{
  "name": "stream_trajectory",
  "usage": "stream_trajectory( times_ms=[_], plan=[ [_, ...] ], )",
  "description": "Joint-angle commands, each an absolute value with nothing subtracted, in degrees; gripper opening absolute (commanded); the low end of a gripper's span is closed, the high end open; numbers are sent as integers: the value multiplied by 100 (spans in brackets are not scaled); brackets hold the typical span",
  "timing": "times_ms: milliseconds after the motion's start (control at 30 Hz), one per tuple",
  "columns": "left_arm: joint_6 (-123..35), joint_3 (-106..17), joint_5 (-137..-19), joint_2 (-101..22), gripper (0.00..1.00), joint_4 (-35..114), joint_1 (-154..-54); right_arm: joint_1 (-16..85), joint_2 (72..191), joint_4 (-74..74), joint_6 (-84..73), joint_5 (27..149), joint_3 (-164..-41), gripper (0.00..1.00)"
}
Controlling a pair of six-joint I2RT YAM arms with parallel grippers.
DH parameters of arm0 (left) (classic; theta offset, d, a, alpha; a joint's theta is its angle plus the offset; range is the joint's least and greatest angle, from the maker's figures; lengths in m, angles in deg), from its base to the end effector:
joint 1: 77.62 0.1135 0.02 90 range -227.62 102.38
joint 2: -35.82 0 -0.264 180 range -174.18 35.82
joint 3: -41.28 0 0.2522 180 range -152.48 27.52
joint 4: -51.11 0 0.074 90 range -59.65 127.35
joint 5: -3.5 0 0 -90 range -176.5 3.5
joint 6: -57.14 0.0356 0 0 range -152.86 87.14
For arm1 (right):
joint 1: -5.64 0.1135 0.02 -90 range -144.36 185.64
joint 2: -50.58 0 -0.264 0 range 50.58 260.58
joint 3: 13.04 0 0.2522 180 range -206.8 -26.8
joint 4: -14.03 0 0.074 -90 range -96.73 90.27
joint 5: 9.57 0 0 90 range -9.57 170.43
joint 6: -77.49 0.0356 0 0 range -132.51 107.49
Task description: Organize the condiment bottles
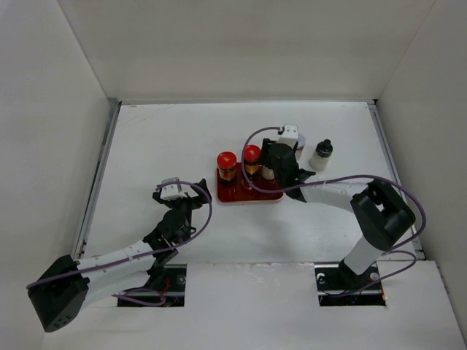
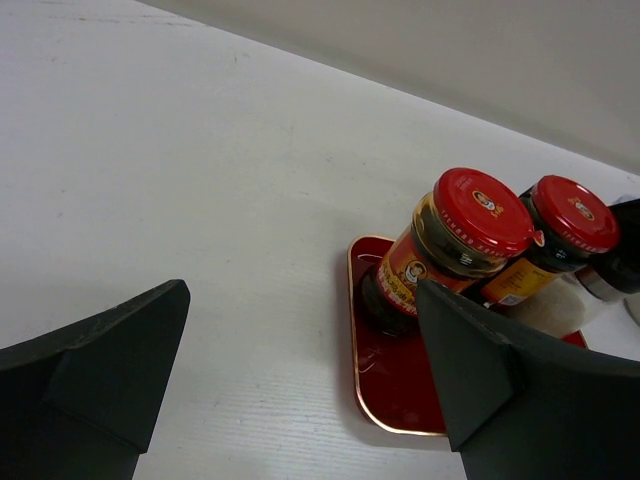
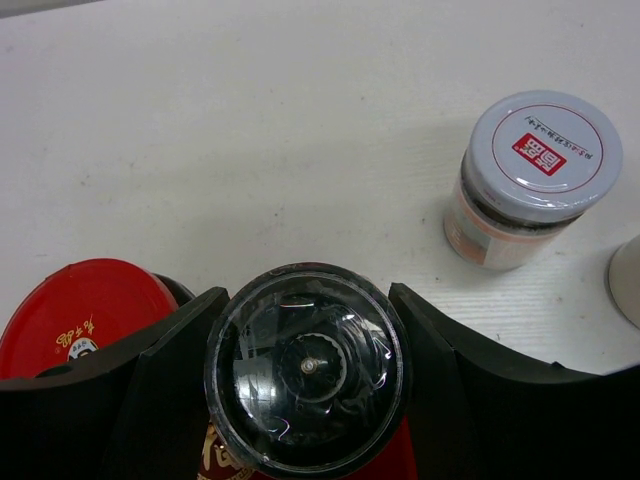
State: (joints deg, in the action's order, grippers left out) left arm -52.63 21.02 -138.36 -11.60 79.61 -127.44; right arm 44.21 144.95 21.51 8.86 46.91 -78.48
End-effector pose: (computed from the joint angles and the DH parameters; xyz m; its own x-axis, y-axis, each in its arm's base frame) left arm 0.1257 -0.1055 0.1950 0.0262 -0.3548 -0.9346 -0.0283 0.9343 -0.3555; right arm 0.2916 0.2074 0.2168 -0.3092 0.1420 -0.9403 -0.0056 0.9885 0.1511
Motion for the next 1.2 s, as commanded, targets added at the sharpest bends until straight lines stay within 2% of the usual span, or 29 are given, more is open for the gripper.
stream_trajectory(
  times_ms=[0,67,167,267,500,633,667,700,733,767,833,867,900,933,1000,1167],
  plan=[
    [-5307,2014,-13853,-1164,100,8261,-12785,4584,14621,2848,718,4607,-8024,59],
    [-5299,1996,-13845,-1182,100,8226,-12793,4620,14656,2927,683,4545,-7937,67],
    [-5307,2013,-13853,-1138,100,8252,-12794,4646,14613,2945,735,4562,-7761,87],
    [-5299,1987,-13853,-1155,100,8209,-12811,4672,14262,2849,832,4563,-7550,98],
    [-5299,1987,-13853,-1129,100,8252,-12837,4454,13181,2076,850,4484,-7409,100],
    [-5307,1970,-13827,-1155,100,8217,-12846,3935,13275,1987,841,4659,-7548,100],
    [-5307,1978,-13836,-1138,100,8243,-12864,3804,13459,1918,789,4790,-7697,90],
    [-5307,1987,-13844,-1147,100,8261,-12855,3681,13678,1856,745,4887,-7873,70],
    [-5307,1987,-13845,-1164,100,8261,-12838,3584,13898,1794,727,4923,-8031,55],
    [-5307,1987,-13836,-1164,100,8244,-12829,3504,14083,1724,727,4949,-8189,49],
    [-5299,1979,-13836,-1103,100,8208,-12855,3372,14391,1583,700,4941,-8462,47],
    [-5299,1996,-13836,-1068,100,8208,-12855,3328,14514,1548,665,4897,-8568,50],
    [-5299,2013,-13836,-1059,100,8235,-12803,3284,14602,1530,639,4810,-8656,58],
    [-5299,2014,-13810,-1067,100,8226,-12776,3258,14673,1521,630,4652,-8709,71],
    [-5290,2005,-13801,-1068,100,8191,-12811,3249,14744,1521,612,4458,-8771,82],
    [-5307,1988,-13792,-1173,100,8226,-12793,3214,15024,1486,612,4290,-8850,89]
  ],
)
